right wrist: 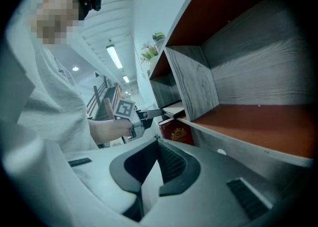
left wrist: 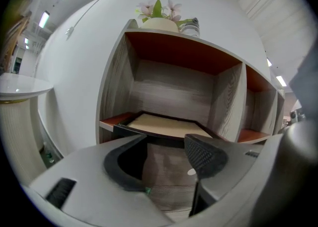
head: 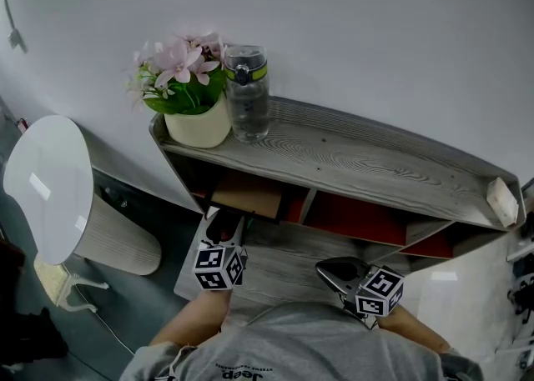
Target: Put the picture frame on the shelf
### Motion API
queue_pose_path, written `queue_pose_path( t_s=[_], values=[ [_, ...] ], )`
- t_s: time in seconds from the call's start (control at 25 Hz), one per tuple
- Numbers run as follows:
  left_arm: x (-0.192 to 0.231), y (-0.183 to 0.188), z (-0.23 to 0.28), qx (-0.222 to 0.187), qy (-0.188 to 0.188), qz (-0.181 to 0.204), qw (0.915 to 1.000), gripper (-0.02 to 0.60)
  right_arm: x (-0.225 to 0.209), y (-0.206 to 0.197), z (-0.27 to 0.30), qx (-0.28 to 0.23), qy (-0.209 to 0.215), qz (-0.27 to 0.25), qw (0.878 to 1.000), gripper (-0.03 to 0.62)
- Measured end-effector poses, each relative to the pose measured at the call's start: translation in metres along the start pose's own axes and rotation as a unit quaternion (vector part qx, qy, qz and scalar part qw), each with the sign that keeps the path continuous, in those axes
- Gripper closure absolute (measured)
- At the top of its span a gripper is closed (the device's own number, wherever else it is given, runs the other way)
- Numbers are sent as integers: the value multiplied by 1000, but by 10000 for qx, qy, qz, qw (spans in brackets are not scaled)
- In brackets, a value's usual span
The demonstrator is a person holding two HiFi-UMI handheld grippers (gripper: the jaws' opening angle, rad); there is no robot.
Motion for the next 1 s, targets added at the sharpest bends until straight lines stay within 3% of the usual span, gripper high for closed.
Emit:
queue_pose_path(
  t_s=[0.4, 0.64, 0.84, 1.0],
  values=[
    [3, -1, 0, 27, -156, 3, 9999, 332, 4, 6, -1, -115, -42, -25, 9999, 580],
    [3, -5, -12, -25, -369, -197, 9991, 312, 0, 15, -16, -353, -255, -18, 9991, 580],
    [-11, -11, -32, -164, -628, -304, 9974, 312, -11, 17, -45, -587, -507, -21, 9970, 580],
    [-47, -11, -52, -484, -1095, -325, 9923, 311, -19, 19, -81, -847, -626, 26, 9944, 580]
  ],
)
Point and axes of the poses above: the fingertips, and each gripper's own axes: z forward along the fingers, x to its left, y out of its top, the point moved 7 cm from there along -z, backward along the fingers, and after that the axes turned 3 degrees about -x, right-handed, at the moved point
